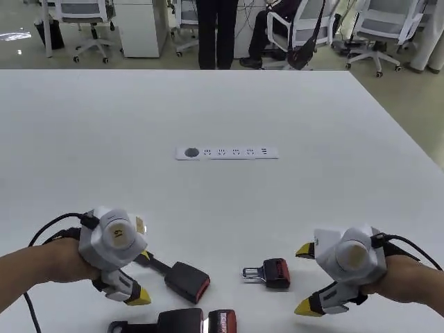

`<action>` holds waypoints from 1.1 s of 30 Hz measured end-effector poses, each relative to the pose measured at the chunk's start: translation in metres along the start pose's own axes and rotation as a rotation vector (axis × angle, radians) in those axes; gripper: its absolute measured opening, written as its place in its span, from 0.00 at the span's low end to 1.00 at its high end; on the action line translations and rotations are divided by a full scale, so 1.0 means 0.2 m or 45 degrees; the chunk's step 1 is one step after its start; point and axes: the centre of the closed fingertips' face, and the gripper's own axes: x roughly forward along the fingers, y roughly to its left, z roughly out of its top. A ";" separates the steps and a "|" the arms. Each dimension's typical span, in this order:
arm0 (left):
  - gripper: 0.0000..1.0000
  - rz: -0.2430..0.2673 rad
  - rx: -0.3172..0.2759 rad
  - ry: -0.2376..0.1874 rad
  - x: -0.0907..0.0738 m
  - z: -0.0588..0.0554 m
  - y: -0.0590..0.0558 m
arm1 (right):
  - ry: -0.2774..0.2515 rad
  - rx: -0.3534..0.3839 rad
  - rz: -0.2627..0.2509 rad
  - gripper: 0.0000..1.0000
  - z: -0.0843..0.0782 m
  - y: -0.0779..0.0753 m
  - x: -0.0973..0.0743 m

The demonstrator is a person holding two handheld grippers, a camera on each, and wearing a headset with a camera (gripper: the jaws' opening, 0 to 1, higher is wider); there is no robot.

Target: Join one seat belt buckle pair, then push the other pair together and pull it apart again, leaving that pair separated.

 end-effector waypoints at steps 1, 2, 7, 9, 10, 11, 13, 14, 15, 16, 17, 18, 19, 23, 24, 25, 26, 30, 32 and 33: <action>0.50 0.004 -0.025 -0.025 -0.01 0.00 0.00 | -0.012 0.016 -0.005 0.62 0.00 0.00 -0.01; 0.51 0.014 -0.054 -0.054 -0.02 0.00 -0.01 | -0.029 0.035 -0.011 0.63 0.01 0.01 -0.01; 0.57 0.047 -0.136 -0.171 -0.06 0.00 -0.05 | -0.106 0.112 -0.034 0.69 0.04 0.04 -0.02; 0.58 0.061 -0.156 -0.205 -0.08 -0.02 -0.06 | -0.123 0.131 -0.045 0.70 0.04 0.06 -0.03; 0.59 0.067 -0.171 -0.226 -0.08 -0.02 -0.07 | -0.131 0.140 -0.048 0.70 0.04 0.07 -0.03; 0.60 0.073 -0.186 -0.248 -0.08 -0.02 -0.08 | -0.151 0.160 -0.053 0.72 0.05 0.08 -0.03; 0.63 0.096 -0.230 -0.307 -0.09 -0.02 -0.09 | -0.175 0.185 -0.057 0.74 0.05 0.10 -0.04; 0.64 0.105 -0.241 -0.323 -0.10 -0.03 -0.11 | -0.187 0.197 -0.063 0.75 0.05 0.11 -0.04; 0.65 0.113 -0.251 -0.337 -0.10 -0.04 -0.11 | -0.192 0.206 -0.066 0.76 0.05 0.11 -0.04; 0.66 0.125 -0.266 -0.356 -0.10 -0.05 -0.12 | -0.211 0.225 -0.071 0.77 0.05 0.13 -0.05; 0.67 0.128 -0.270 -0.362 -0.10 -0.05 -0.12 | -0.217 0.230 -0.071 0.78 0.06 0.13 -0.05; 0.68 0.147 -0.288 -0.388 -0.12 -0.04 -0.14 | -0.237 0.249 -0.079 0.79 0.06 0.14 -0.05; 0.69 0.164 -0.297 -0.413 -0.13 -0.05 -0.13 | -0.246 0.261 -0.084 0.80 0.06 0.15 -0.05; 0.73 0.196 -0.327 -0.471 -0.15 -0.08 -0.15 | -0.303 0.331 -0.111 0.83 0.06 0.17 -0.06; 0.74 0.208 -0.335 -0.494 -0.16 -0.07 -0.15 | -0.318 0.350 -0.122 0.84 0.06 0.18 -0.07; 0.75 0.212 -0.342 -0.509 -0.16 -0.07 -0.16 | -0.328 0.360 -0.130 0.85 0.06 0.18 -0.07; 0.77 0.219 -0.351 -0.524 -0.17 -0.08 -0.16 | -0.336 0.369 -0.136 0.86 0.07 0.19 -0.07; 0.80 0.239 -0.377 -0.556 -0.18 -0.09 -0.19 | -0.365 0.402 -0.159 0.90 0.09 0.21 -0.08; 0.81 0.239 -0.385 -0.556 -0.17 -0.07 -0.24 | -0.386 0.412 -0.170 0.93 0.11 0.23 -0.08; 0.82 0.238 -0.384 -0.556 -0.17 -0.07 -0.26 | -0.390 0.417 -0.171 0.94 0.12 0.24 -0.08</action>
